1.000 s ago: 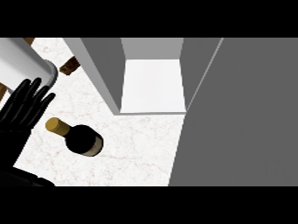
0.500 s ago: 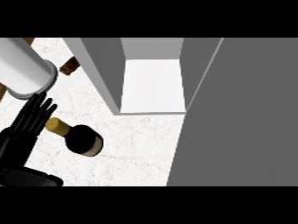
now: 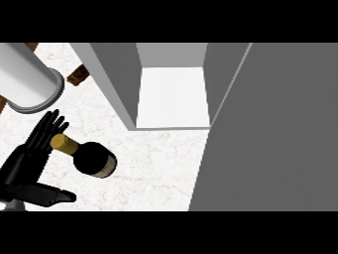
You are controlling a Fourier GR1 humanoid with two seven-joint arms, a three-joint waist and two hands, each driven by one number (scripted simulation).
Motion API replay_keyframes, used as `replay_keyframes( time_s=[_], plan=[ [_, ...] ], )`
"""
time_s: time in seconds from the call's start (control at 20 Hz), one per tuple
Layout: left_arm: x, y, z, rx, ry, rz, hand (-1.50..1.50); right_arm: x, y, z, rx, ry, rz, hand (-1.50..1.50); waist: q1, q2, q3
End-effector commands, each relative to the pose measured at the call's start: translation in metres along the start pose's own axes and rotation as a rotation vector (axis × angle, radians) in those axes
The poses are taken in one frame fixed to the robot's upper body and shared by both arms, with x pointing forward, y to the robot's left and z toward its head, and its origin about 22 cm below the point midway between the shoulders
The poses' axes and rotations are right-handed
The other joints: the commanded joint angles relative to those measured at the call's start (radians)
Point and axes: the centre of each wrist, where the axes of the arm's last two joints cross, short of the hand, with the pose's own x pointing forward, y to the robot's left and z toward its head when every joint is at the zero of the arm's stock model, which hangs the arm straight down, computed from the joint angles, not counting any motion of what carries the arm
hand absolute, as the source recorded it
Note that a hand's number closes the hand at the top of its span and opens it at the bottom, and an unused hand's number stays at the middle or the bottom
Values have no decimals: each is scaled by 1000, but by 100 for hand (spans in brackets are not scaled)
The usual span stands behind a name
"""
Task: Pick up the wine, place it into the cabinet and close the cabinet
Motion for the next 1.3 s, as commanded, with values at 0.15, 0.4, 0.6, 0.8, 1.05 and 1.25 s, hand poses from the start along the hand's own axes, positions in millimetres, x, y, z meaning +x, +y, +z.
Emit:
replay_keyframes(
  time_s=[0.15,0.4,0.6,0.8,1.05,1.25],
  plan=[
    [-25,7,3,1,28,-4,-150,30,-2,32,-57,-86,4,-150,4,-1,0],
    [-64,6,8,21,45,0,-150,27,-3,20,-44,-112,35,-150,4,2,0],
    [-68,1,-24,42,46,-30,-150,37,-5,34,-3,-90,34,-150,-13,1,0],
    [-90,8,-2,-8,72,39,-150,41,-9,32,-27,-111,40,-150,-5,0,0],
    [-107,13,4,-46,116,128,-150,30,-7,30,-20,-90,46,-150,-1,2,0],
    [-103,21,-6,-56,119,144,-150,34,-5,37,-35,-96,32,-150,-3,0,0]
  ],
)
